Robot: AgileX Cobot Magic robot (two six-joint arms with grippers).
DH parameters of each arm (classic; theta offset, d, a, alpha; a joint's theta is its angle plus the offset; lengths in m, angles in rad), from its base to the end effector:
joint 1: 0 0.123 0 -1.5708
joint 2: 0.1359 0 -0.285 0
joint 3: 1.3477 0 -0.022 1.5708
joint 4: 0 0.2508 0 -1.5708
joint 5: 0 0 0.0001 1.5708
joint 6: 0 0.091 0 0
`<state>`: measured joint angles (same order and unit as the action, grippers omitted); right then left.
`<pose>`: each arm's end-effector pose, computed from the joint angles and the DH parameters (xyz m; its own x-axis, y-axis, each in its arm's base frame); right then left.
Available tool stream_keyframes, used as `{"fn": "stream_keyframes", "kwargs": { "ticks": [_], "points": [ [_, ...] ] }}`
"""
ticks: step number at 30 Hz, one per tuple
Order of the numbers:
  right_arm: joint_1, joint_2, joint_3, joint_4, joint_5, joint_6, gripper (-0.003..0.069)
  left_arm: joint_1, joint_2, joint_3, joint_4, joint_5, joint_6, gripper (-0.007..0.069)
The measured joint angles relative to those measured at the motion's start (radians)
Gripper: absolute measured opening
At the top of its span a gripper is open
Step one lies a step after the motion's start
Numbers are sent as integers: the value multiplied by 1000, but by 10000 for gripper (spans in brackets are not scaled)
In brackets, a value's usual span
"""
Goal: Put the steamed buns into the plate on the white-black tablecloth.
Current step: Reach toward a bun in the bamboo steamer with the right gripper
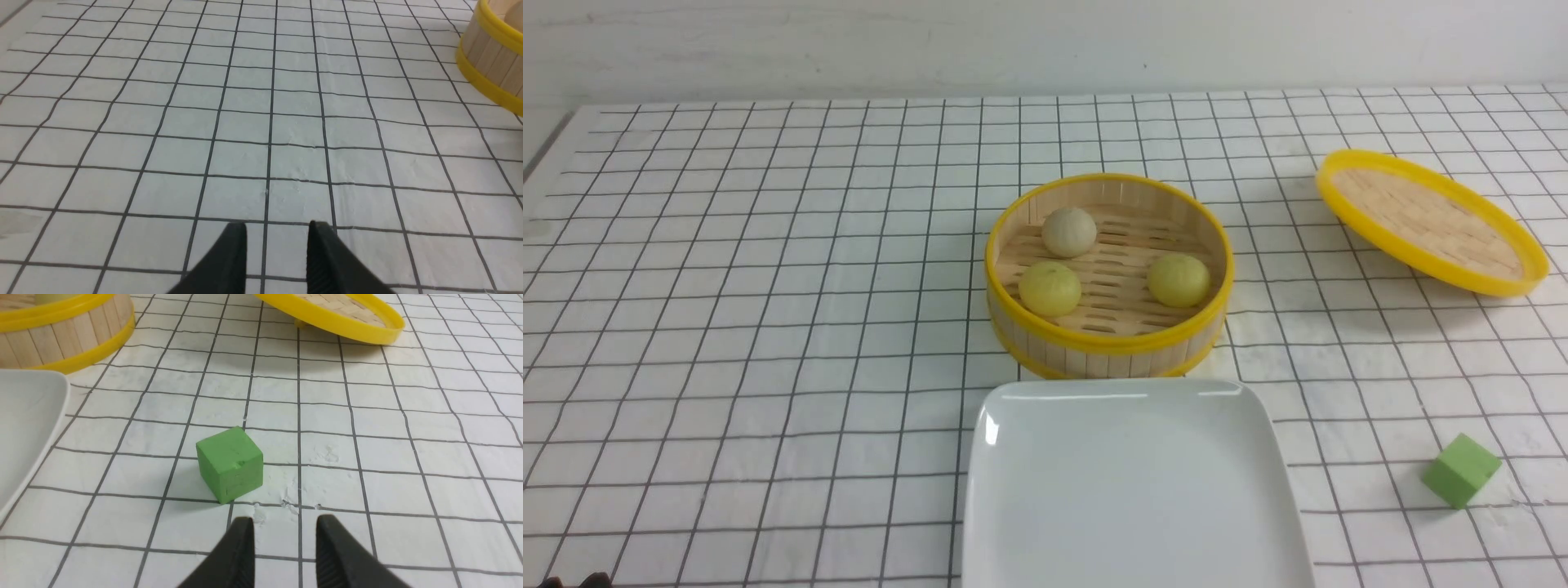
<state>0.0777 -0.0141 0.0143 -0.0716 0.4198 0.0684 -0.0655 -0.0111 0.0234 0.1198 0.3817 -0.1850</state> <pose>0.0511 0.0013 0.1716 -0.3250 -0.0223 -0.9455 -0.0491 0.9988 -0.0067 0.0525 0.0006 0.1718 -0.2999 -0.0541 -0.9524 0.0009 0.9984 -0.0570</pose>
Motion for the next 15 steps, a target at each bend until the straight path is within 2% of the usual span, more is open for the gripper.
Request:
{"fn": "stream_keyframes", "kwargs": {
  "ticks": [9, 13, 15],
  "points": [
    [0, 0, 2, 25, -16, 19, 239, 0, 0, 0, 21, 0, 0, 241],
    [0, 0, 10, 193, -50, 134, 239, 0, 0, 1, -50, -22, -71, 241],
    [0, 0, 11, 382, -73, 276, 239, 0, 0, 4, -243, -41, -235, 241]
  ]
}}
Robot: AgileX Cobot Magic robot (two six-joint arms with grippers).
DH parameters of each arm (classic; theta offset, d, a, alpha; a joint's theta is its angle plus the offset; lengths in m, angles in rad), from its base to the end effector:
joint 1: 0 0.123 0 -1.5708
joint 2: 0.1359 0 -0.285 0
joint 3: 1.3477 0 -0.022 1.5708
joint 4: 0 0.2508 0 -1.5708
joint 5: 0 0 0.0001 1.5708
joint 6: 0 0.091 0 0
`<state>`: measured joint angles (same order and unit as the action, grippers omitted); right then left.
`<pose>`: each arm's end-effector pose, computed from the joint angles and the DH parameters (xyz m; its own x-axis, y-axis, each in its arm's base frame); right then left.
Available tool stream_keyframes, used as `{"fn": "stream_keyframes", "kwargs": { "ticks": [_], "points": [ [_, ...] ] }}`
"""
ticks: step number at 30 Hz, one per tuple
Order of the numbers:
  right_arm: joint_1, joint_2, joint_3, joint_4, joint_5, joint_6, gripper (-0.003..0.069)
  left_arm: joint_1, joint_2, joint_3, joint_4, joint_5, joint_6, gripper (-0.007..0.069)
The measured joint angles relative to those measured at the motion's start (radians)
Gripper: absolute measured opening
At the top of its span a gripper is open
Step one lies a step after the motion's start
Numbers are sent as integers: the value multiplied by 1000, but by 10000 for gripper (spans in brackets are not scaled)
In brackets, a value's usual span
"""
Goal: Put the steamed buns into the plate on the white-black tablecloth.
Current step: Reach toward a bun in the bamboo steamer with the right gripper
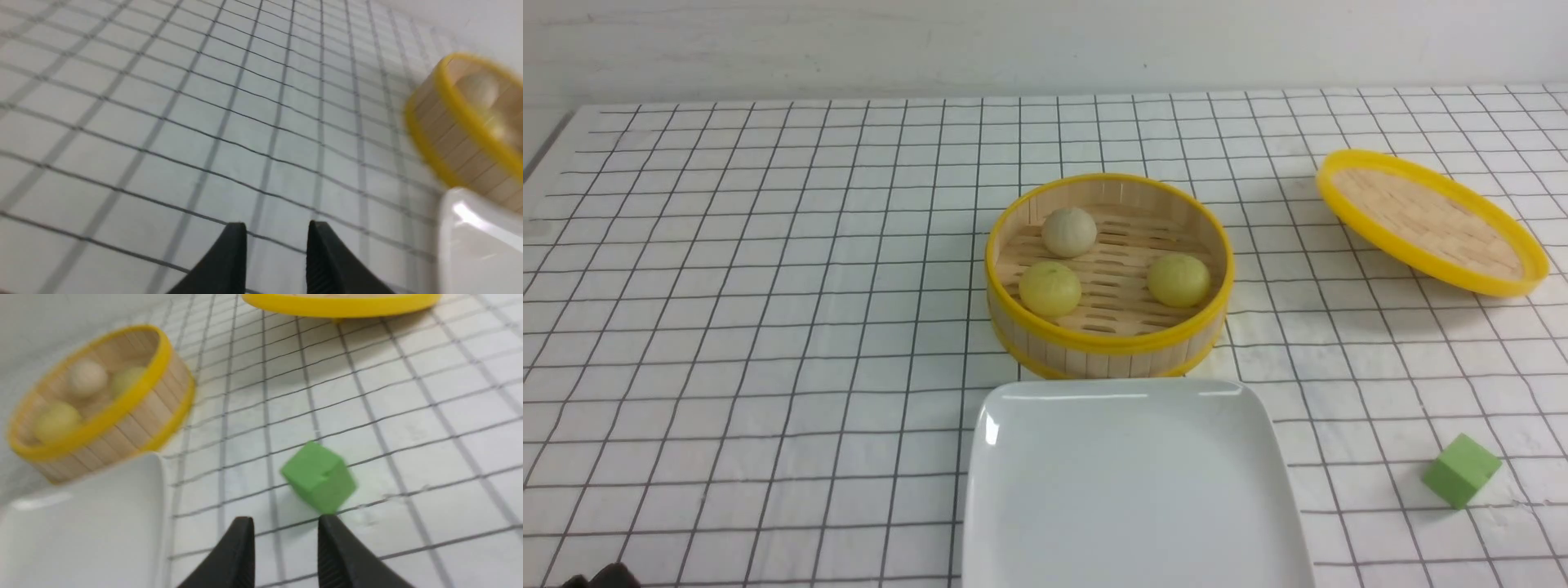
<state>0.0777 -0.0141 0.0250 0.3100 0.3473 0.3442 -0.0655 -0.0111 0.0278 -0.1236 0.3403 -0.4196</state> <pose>0.0521 0.0136 0.1757 -0.3082 0.5692 -0.7623 0.0073 0.8027 0.5964 0.0531 -0.0073 0.1740 -0.2803 -0.4931 -0.8236 -0.0444 0.8637 -0.5020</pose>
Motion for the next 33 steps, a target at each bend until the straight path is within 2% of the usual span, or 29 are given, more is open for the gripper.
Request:
{"fn": "stream_keyframes", "kwargs": {
  "ticks": [4, 6, 10, 12, 15, 16, 17, 19, 21, 22, 23, 25, 27, 28, 31, 32, 33],
  "points": [
    [0, 0, 0, 153, -6, 89, 239, 0, 0, 0, -238, -11, -212, 241],
    [0, 0, 0, 198, -14, 107, 239, 0, 0, 0, -309, -16, -291, 241],
    [0, 0, 0, 225, -40, 110, 238, 0, 0, 0, -363, -51, -337, 239],
    [0, 0, -41, 214, -37, 98, 214, 0, 0, -13, -380, -58, -322, 222],
    [0, 15, -159, 134, -22, 47, 148, 0, 0, -107, -364, 0, -227, 163],
    [0, 44, -229, 57, 5, 21, 96, 0, 1, -169, -346, 35, -173, 120],
    [0, 50, -241, 57, 12, 17, 87, 0, 5, -180, -341, 49, -165, 112],
    [0, 160, -388, -126, 140, -13, 6, 0, 66, -307, -284, 154, -87, 29],
    [0, 307, -511, -259, 337, -26, -13, 0, 200, -403, -203, 315, -61, 2],
    [0, 322, -511, -270, 357, -26, -13, 0, 200, -411, -196, 331, -58, 2],
    [0, 463, -592, -336, 508, -26, -13, 0, 325, -462, -145, 476, -47, 2],
    [0, 543, -619, -343, 560, -30, -13, 0, 410, -491, -113, 544, -32, 2],
    [0, 747, -668, -244, 592, -116, -13, 0, 570, -533, -69, 646, 27, 2],
    [0, 834, -688, -133, 583, -195, -11, 0, 652, -553, -61, 660, 83, 2],
    [0, 1016, -739, 108, 559, -426, 4, 0, 780, -588, -73, 654, 175, 2],
    [0, 1028, -743, 143, 557, -443, 8, 0, 780, -589, -74, 652, 181, 2],
    [1, 1107, -772, 238, 545, -553, 27, 0, 824, -598, -95, 639, 215, 2]
  ]
}}
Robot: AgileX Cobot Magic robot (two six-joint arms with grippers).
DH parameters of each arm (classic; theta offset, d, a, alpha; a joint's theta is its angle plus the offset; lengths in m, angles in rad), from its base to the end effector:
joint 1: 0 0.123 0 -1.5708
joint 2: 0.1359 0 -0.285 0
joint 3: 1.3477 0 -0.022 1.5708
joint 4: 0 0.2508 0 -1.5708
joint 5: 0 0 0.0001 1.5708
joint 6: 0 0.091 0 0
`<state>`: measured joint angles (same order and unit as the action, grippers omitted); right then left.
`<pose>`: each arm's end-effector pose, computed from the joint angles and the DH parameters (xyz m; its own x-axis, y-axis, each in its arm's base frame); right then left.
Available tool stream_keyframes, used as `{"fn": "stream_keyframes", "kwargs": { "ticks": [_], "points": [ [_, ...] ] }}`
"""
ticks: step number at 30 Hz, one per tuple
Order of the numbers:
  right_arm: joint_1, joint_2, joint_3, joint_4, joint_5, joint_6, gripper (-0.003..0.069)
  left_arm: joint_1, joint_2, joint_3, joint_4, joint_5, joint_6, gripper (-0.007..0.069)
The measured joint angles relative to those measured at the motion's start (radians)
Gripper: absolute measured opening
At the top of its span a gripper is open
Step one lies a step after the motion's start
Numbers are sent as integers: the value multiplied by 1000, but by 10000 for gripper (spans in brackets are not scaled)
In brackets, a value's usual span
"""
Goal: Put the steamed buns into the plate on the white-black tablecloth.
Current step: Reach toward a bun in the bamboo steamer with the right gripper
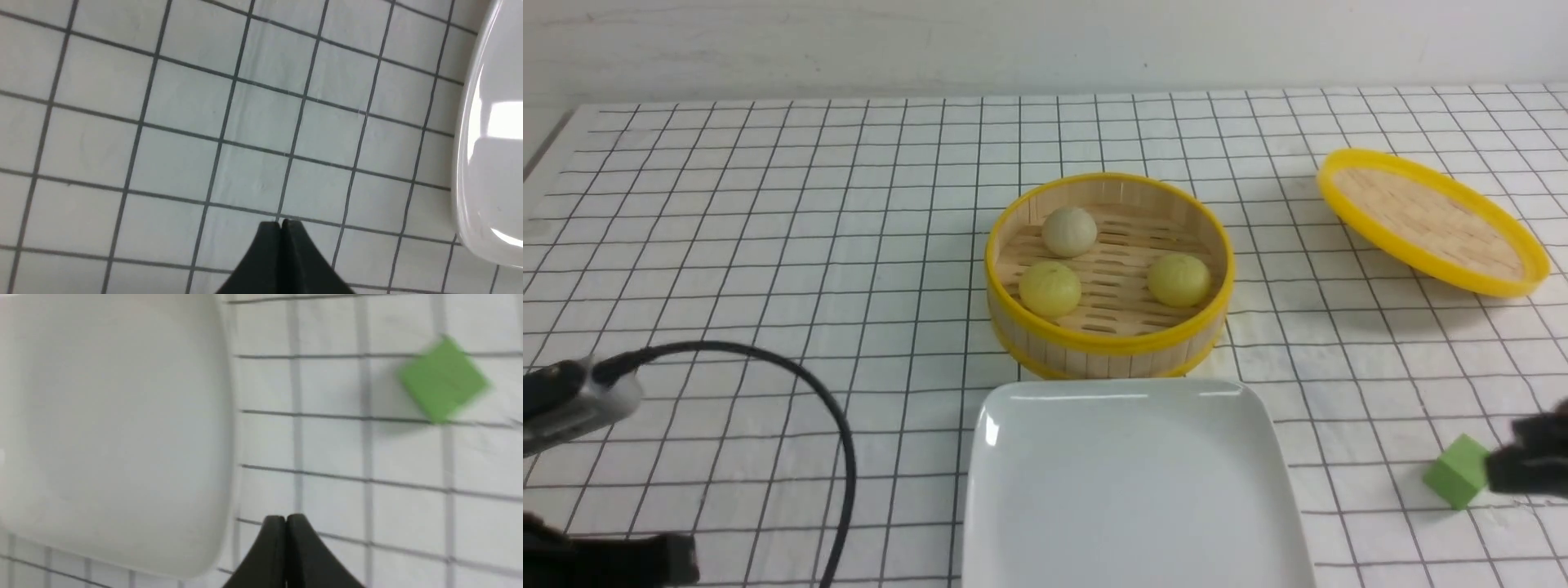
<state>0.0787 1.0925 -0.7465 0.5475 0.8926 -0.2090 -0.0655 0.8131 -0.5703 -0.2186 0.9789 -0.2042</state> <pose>0.1885 0.0519 0.2754 -0.9066 0.0713 -0.4160 -0.1251 0.8959 0.4262 0.1225 -0.0245 0.2568 -0.8975 -0.2583 -0.3575 -0.1549 0.9435 -0.2928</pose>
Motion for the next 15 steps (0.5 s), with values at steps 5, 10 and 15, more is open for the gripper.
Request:
{"fn": "stream_keyframes", "kwargs": {
  "ticks": [5, 10, 15],
  "points": [
    [71, 248, -172, 198, -35, -231, 195, 0, 78, -4, -59, -46, 53, 2],
    [186, 496, -405, 152, -74, -254, 344, 0, 88, -4, -62, -69, 59, 11],
    [250, 728, -673, 28, -73, -211, 410, 0, 88, -4, -63, -65, 60, 17]
  ]
}}
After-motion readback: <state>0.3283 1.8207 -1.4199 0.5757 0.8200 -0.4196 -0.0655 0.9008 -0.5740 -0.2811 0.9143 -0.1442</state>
